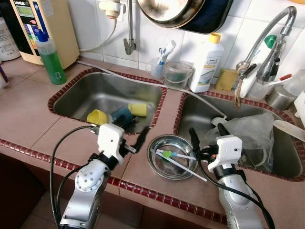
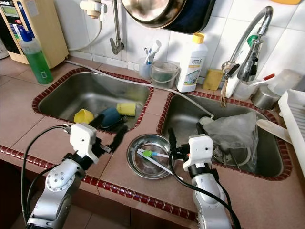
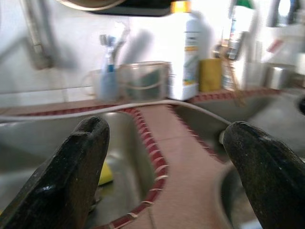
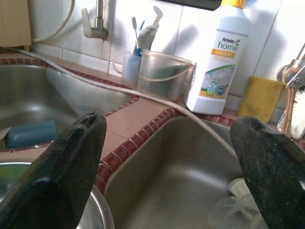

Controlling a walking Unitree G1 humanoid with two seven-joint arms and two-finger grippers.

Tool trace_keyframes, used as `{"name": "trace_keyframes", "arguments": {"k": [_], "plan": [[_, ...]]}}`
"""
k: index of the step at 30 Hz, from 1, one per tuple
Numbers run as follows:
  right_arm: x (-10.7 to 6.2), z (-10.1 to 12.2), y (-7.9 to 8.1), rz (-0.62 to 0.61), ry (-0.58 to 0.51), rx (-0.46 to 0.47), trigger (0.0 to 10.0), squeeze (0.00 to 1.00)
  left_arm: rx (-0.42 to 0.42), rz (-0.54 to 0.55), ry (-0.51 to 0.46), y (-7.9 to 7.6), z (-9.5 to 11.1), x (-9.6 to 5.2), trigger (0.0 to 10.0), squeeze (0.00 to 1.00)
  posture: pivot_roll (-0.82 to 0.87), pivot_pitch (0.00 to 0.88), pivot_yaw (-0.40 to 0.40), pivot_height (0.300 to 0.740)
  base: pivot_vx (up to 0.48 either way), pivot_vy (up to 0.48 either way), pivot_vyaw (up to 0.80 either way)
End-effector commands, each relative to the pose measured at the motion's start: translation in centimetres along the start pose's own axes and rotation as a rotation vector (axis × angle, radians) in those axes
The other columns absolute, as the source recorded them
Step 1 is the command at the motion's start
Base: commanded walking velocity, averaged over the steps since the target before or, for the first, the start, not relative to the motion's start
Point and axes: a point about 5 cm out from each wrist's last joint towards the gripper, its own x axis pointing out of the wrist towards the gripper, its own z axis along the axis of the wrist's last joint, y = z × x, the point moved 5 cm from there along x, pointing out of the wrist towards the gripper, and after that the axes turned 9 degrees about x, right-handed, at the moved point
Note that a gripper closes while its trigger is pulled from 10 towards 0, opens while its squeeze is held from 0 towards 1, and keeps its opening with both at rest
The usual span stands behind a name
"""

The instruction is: Kitchen organization

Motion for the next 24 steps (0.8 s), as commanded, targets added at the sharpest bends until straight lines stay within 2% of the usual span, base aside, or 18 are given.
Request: {"name": "trace_keyframes", "arguments": {"k": [1,9,18,20,22,24], "plan": [[-0.1,0.4,-0.5,-0.006,-0.003,-0.001,10.0,0.0,0.013,-0.036,-0.01,-0.6,0.5,0.0,10.0,0.0,0.01,0.0,-0.053,0.74,0.0,0.0,0.0],[0.0,1.2,-0.9,-0.001,-0.013,-0.013,10.0,0.0,0.02,-0.065,-0.004,-0.8,0.7,0.1,10.0,0.0,0.0,0.0,-0.046,0.74,0.0,0.0,0.0],[0.6,1.8,-0.6,0.102,0.04,-0.062,10.0,0.0,0.01,-0.077,-0.007,-1.0,1.2,0.4,10.0,0.0,0.0,0.0,-0.05,0.74,0.0,0.0,0.0],[0.4,1.8,0.0,0.127,0.031,-0.047,10.0,0.0,0.019,-0.081,-0.009,-1.1,1.3,0.4,10.0,0.0,0.01,0.0,-0.054,0.74,0.0,0.0,0.0],[-0.5,1.4,1.3,0.149,0.025,-0.023,10.0,0.0,0.03,-0.088,-0.003,-1.4,1.0,0.0,10.0,0.0,0.01,0.0,-0.054,0.74,0.0,0.0,0.0],[-0.9,1.3,1.7,0.149,0.027,0.009,10.0,0.0,0.025,-0.086,0.0,-1.4,0.9,-0.1,10.0,0.0,0.0,0.0,-0.052,0.74,0.0,0.0,0.0]]}}
